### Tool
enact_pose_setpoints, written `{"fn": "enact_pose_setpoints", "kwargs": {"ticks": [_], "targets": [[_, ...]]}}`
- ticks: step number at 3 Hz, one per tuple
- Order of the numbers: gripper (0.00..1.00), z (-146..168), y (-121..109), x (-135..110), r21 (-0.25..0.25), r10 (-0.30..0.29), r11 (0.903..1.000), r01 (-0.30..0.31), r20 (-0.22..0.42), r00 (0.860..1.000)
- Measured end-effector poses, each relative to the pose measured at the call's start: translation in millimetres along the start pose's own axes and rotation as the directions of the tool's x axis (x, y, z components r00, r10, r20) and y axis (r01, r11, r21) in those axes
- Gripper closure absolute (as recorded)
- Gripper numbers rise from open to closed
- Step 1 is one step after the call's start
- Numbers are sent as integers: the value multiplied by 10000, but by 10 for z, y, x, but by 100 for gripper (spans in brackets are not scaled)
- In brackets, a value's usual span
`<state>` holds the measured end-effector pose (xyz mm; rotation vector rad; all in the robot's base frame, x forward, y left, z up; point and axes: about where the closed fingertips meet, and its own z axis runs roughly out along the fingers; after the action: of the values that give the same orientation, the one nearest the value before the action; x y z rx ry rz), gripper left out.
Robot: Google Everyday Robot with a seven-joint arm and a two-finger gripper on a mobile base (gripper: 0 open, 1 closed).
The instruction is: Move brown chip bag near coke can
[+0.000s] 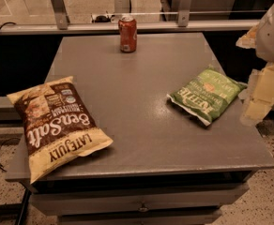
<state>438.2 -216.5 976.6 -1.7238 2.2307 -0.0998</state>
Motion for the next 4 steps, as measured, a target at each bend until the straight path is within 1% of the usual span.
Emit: {"fn": "enact_pose_setpoints", "kwargs": {"ticks": [1,2,3,4], "targets": [[0,0,0,0,2,0,10000,0,1,10000],[0,223,38,-321,-284,-450,9985,473,770,9960],[0,654,168,-1016,-1005,-921,9881,1168,2226,9706],[0,971,415,-1733,-1782,-979,9686,1732,3671,9250]]}}
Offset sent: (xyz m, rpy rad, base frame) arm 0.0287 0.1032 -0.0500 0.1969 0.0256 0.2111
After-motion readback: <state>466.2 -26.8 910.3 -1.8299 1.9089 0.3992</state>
